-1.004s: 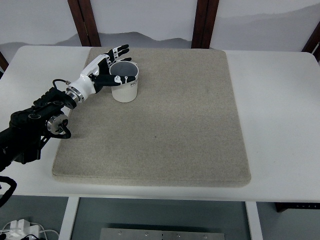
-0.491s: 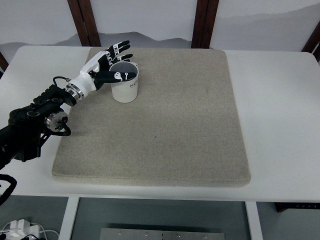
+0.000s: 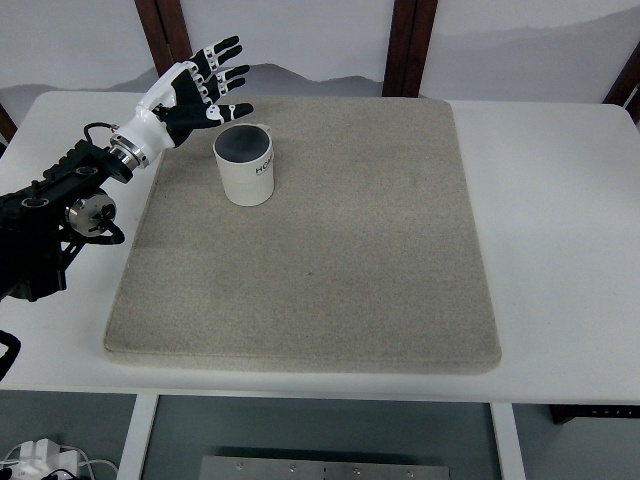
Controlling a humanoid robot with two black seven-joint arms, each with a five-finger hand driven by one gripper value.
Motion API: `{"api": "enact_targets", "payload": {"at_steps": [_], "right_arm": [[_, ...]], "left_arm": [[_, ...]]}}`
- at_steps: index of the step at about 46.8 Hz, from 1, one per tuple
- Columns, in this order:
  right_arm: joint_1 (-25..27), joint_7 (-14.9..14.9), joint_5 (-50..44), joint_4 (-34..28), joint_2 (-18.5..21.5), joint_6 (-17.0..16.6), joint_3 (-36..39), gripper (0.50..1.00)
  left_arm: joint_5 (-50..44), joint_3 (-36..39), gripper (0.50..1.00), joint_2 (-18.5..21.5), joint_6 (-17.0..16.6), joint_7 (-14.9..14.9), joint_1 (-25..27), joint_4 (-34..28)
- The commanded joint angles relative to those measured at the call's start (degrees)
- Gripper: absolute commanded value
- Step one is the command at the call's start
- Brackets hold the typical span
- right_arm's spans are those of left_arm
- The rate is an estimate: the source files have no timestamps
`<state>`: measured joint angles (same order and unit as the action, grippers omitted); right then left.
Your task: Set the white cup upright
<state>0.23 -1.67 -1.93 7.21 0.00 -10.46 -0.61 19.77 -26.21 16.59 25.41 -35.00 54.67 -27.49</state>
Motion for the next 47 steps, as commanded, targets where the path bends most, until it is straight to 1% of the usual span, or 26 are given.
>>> {"api": "enact_targets", "payload": {"at_steps": [1,6,11,25,30,38,47], "right_arm": [[0.03,0.0,0.0,0.0,0.0,0.0,-0.01,0.952],[0.03,0.0,0.0,0.0,0.0,0.0,0.08,0.952],[-0.05,0.0,0.0,0.0,0.0,0.0,-0.01,0.952],[0.03,0.0,0.0,0.0,0.0,0.0,-0.01,0.952],[0.03,0.0,0.0,0.0,0.0,0.0,-0.01,0.952],[0.03,0.0,0.0,0.0,0.0,0.0,0.08,0.952],[0.03,0.0,0.0,0.0,0.0,0.0,0.17,0.952]], "left_arm": [[-0.08,-0.94,0.994,1.43,-0.01,0.0,0.53,-2.04],[-0.17,-2.26,0.994,2.57,-0.1,0.0,1.41,-2.92],[-0.17,-4.54,0.992,2.75,-0.01,0.0,2.02,-2.84],[-0.79,-9.11,0.994,3.27,-0.19,0.0,2.11,-2.31],[-2.19,-9.21,0.994,3.89,-0.36,0.0,2.11,-2.22],[-6.67,-9.03,0.994,3.98,-0.71,0.0,2.11,-0.38],[-7.38,-8.77,0.994,3.98,-1.15,0.0,2.2,4.63]]}}
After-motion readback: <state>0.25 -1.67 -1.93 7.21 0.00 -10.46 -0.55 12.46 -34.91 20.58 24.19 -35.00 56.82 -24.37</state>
